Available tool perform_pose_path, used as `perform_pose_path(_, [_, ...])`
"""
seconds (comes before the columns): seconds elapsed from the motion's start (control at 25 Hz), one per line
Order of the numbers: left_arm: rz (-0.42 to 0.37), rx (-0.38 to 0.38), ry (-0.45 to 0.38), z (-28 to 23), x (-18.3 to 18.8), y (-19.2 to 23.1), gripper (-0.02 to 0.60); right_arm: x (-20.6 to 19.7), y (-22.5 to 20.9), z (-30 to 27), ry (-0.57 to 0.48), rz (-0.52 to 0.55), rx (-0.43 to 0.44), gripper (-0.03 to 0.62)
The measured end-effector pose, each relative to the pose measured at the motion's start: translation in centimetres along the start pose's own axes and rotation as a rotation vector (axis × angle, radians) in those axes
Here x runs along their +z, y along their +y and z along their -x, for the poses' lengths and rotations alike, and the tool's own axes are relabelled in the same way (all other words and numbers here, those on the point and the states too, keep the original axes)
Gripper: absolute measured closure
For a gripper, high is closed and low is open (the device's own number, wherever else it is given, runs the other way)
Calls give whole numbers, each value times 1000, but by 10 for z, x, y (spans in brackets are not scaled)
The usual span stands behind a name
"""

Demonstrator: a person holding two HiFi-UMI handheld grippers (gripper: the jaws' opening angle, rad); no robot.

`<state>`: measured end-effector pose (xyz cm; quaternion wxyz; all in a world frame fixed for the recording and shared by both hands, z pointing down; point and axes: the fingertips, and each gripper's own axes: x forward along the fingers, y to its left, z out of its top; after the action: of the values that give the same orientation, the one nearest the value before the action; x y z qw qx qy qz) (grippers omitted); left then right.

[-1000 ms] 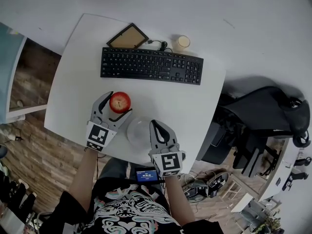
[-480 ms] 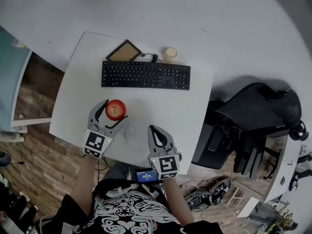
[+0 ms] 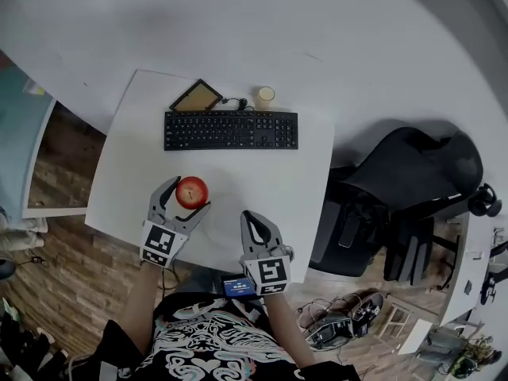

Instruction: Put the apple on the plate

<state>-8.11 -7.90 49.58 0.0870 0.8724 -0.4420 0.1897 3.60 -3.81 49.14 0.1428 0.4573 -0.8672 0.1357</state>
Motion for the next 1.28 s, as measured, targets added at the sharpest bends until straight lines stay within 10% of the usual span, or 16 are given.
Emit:
perform_pose_path(0.72, [-46, -245, 24, -19, 2, -106, 182, -15, -32, 62, -3, -73, -142, 566])
perform_pose_path(1.28, [-52, -265, 58, -34, -37, -113, 181, -39, -34, 49, 71, -55, -111, 566])
